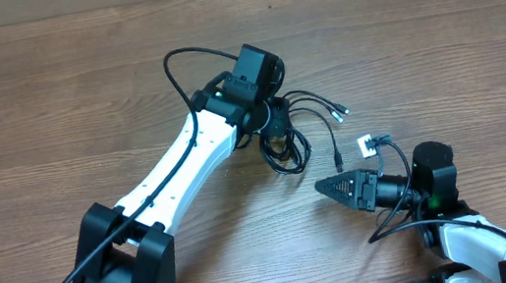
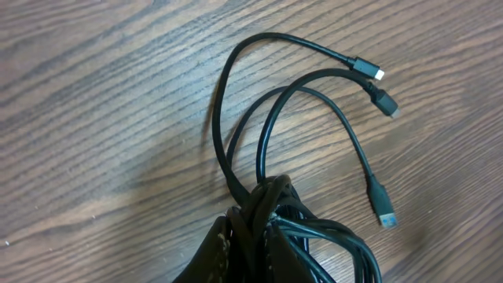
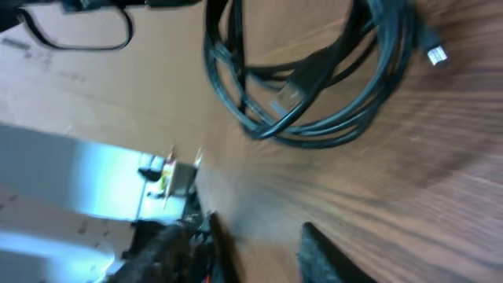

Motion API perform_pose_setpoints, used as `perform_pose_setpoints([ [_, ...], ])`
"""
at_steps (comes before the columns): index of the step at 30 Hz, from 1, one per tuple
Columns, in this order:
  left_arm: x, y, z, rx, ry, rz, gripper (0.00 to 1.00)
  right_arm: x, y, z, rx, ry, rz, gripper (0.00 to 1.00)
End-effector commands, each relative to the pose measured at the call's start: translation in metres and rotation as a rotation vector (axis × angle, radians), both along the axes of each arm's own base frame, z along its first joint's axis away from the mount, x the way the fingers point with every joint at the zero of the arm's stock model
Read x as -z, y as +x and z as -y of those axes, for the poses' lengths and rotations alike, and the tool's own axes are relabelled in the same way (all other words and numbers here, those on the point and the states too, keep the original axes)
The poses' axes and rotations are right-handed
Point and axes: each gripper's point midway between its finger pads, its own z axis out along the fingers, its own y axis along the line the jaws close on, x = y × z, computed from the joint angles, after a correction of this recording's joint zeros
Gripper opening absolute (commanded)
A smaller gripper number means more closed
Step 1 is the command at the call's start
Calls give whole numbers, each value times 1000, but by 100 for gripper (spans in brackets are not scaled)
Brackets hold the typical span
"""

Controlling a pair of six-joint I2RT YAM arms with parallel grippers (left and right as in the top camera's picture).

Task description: Untangle cables

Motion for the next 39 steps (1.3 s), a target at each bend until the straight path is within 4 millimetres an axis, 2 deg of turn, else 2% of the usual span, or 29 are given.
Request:
perform_pose_setpoints([
  [1,-16,7,-5,37,9,62,4,-3,19,6,85,-41,44,47],
  [5,-48,10,-29,7,-3,109,4,-15,32,7,101,-42,79,52],
  [10,-99,4,-76,-82,-29,173,4,-28,59,18,147,-80,76,54],
  [13,-124,-8,-99,-121,-36,204,5,-37,72,26,158,-114,79,54],
  [15,-142,-24,-113,-125,-38,235,4,-50,82,33,166,-147,93,55],
  [19,-153,-48,-123,-119,-52,281,4,-68,98,49,224,-262,117,55],
  [22,-150,-66,-129,-122,-69,315,4,-80,106,71,315,-425,111,58],
  [26,-136,-88,-132,-131,-133,350,4,-98,103,107,448,-639,88,59],
  [28,-129,-96,-126,-110,-193,368,4,-107,96,113,476,-669,82,59],
  [30,-123,-101,-116,-68,-260,388,4,-110,85,108,449,-646,79,59],
  [33,-114,-102,-103,-53,-353,379,4,-110,65,87,335,-574,49,56],
  [36,-103,-101,-92,-11,-404,363,4,-120,38,49,83,-471,154,52],
  [39,-100,-100,-79,42,-454,335,4,-138,11,15,-129,-346,291,51],
])
